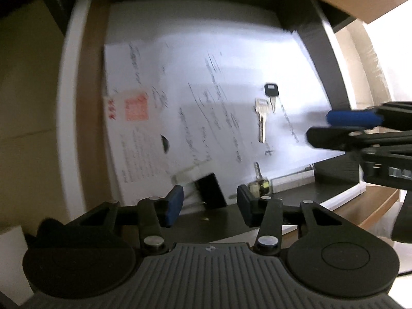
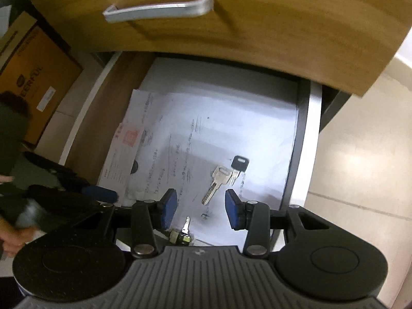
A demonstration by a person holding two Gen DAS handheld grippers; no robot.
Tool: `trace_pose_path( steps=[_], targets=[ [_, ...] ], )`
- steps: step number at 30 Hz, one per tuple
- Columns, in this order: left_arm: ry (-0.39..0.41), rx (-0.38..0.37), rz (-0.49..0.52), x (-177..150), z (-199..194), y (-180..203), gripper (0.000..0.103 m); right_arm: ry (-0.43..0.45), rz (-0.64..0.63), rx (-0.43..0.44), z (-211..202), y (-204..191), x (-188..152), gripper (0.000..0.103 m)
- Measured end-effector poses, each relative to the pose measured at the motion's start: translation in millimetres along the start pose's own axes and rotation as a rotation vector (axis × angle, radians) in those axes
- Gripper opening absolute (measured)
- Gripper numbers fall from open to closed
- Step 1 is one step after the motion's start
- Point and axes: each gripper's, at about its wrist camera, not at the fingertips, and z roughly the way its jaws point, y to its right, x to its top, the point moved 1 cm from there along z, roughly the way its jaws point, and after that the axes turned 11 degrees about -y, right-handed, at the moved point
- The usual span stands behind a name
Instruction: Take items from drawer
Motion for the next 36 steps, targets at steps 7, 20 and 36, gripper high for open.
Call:
trace_pose_path(
  steps=[7,20,36],
  targets=[
    [-0.089,0.035,-0.055,15,25,13,0.045,0.033,0.032,0.022,-8,11,-3,0.047],
    [-0.139,0.052,-0.158,27,52,9,0.046,0.052,0.105,0.042,-11,36,-14,0.048],
    [-0.22,0.27,-0.001,46,72,35,0.038,0.085,0.171,0.099,-17,48,-17,0.05]
  ],
)
